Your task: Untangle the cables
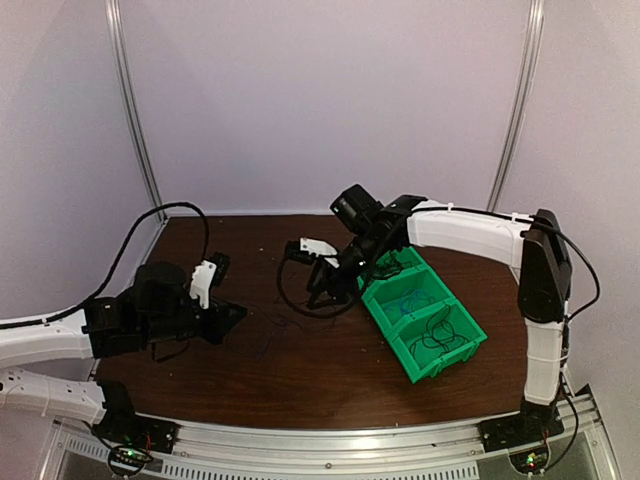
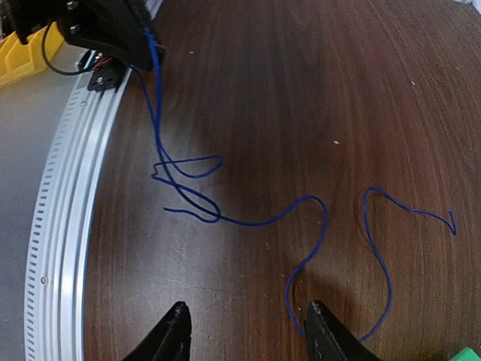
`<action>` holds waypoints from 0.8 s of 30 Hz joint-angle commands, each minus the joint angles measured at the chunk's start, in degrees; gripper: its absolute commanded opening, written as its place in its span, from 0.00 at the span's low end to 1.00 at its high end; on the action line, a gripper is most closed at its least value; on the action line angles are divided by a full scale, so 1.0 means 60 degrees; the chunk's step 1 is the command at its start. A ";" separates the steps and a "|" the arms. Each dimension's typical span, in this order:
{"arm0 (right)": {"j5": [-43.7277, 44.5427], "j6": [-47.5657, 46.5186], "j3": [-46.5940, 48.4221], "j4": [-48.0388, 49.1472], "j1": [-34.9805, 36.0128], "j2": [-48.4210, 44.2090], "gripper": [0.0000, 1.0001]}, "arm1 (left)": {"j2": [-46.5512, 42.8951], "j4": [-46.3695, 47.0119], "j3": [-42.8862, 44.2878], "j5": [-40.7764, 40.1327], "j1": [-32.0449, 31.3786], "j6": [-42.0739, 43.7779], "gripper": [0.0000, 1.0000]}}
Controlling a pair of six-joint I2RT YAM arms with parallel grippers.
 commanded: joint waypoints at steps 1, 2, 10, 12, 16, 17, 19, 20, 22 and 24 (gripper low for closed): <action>-0.1296 -0.0783 0.0480 -0.0439 0.0377 -0.0206 0.55 | -0.0184 0.0948 0.0079 0.0568 -0.0045 0.0336 0.00; -0.1376 -0.0775 0.0639 -0.0453 0.0452 -0.0102 0.56 | -0.0203 0.1035 0.0101 0.0626 -0.0045 0.0402 0.00; -0.2155 0.0591 0.1249 0.0748 0.0821 0.0665 0.58 | -0.0201 0.1529 0.0158 0.1077 -0.0044 0.0728 0.00; -0.2340 0.1048 0.1339 0.1168 0.0890 0.0797 0.59 | -0.0130 0.1522 0.0204 0.1080 -0.0045 0.0750 0.00; -0.2459 0.1415 0.1514 0.1313 0.0975 0.1103 0.58 | -0.0048 0.1861 0.0339 0.1080 -0.0043 0.0809 0.00; -0.2516 0.1488 0.1500 0.1326 0.0976 0.1135 0.58 | -0.0049 0.1889 0.0352 0.1080 -0.0044 0.0820 0.00; -0.2688 0.1593 0.1455 0.1316 0.0986 0.1197 0.58 | -0.0028 0.1953 0.0360 0.1080 -0.0045 0.0842 0.00; -0.2784 0.1613 0.1434 0.1286 0.0997 0.1214 0.58 | -0.0006 0.1972 0.0360 0.1080 -0.0043 0.0843 0.00; -0.2872 0.1702 0.1305 0.1369 0.1030 0.1176 0.57 | 0.0046 0.2038 0.0360 0.1234 -0.0037 0.0859 0.00; -0.2867 0.1990 0.1050 0.1766 0.1048 0.1074 0.46 | 0.0086 0.2114 0.0360 0.1377 -0.0041 0.0868 0.00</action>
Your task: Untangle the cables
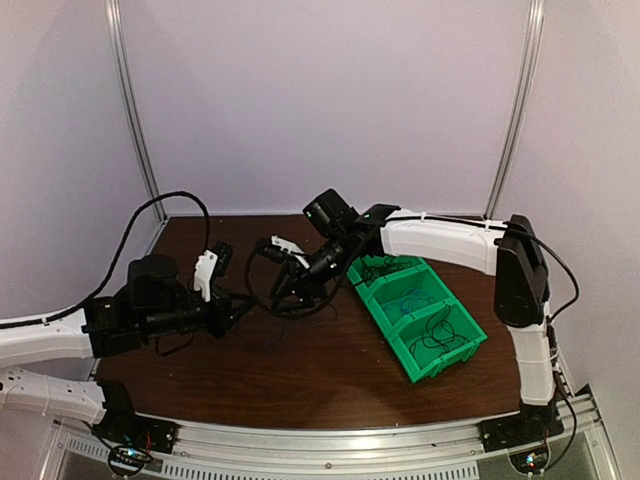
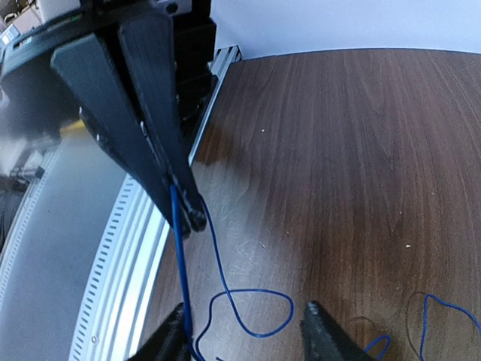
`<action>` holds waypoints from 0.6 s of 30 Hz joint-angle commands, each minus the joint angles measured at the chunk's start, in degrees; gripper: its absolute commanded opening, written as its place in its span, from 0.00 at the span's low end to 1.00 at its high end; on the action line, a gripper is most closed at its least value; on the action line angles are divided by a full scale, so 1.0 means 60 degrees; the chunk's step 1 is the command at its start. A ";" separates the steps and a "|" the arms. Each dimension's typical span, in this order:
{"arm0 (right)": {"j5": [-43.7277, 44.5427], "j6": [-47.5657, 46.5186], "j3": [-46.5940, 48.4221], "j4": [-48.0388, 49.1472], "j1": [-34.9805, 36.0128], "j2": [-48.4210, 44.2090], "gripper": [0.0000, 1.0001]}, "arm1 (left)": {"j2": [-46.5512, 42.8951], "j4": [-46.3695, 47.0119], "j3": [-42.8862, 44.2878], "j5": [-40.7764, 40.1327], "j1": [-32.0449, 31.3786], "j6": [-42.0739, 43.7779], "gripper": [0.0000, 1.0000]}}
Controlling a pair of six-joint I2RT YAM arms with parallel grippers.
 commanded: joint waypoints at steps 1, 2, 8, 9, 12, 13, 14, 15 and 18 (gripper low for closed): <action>-0.0437 0.0709 -0.0316 0.0839 0.0105 -0.0139 0.38 | 0.0131 0.0695 0.0316 0.0352 -0.0044 0.0201 0.00; -0.0475 0.0813 -0.0363 0.0944 0.0098 -0.0167 0.27 | 0.0142 0.0714 0.0310 0.0350 -0.0045 0.0208 0.00; -0.0118 0.1305 0.0219 0.1101 0.0021 -0.0583 0.00 | -0.0267 0.0472 0.0406 -0.1238 -0.0043 0.0035 0.29; -0.0051 0.1513 0.0246 0.1308 -0.0010 -0.0748 0.00 | -0.0587 0.0607 0.0264 -0.1523 -0.0037 -0.0002 0.35; -0.0078 0.2370 0.0119 0.2387 -0.0120 -0.1306 0.00 | -0.1631 0.1845 -0.0802 -0.1942 -0.0058 -0.0116 0.43; -0.0024 0.2618 0.0143 0.2698 -0.0126 -0.1428 0.00 | -0.1860 0.2301 -0.1335 -0.2043 -0.0059 -0.0151 0.46; 0.0052 0.2686 0.0245 0.2769 -0.0135 -0.1504 0.00 | -0.2033 0.2715 -0.1678 -0.2057 -0.0056 -0.0142 0.49; 0.0102 0.2695 0.0393 0.2740 -0.0139 -0.1535 0.00 | -0.2135 0.3094 -0.1996 -0.1988 -0.0048 -0.0081 0.50; 0.0309 0.2628 0.0832 0.2556 -0.0168 -0.1538 0.00 | -0.2402 0.3580 -0.2752 -0.1969 -0.0080 -0.0078 0.52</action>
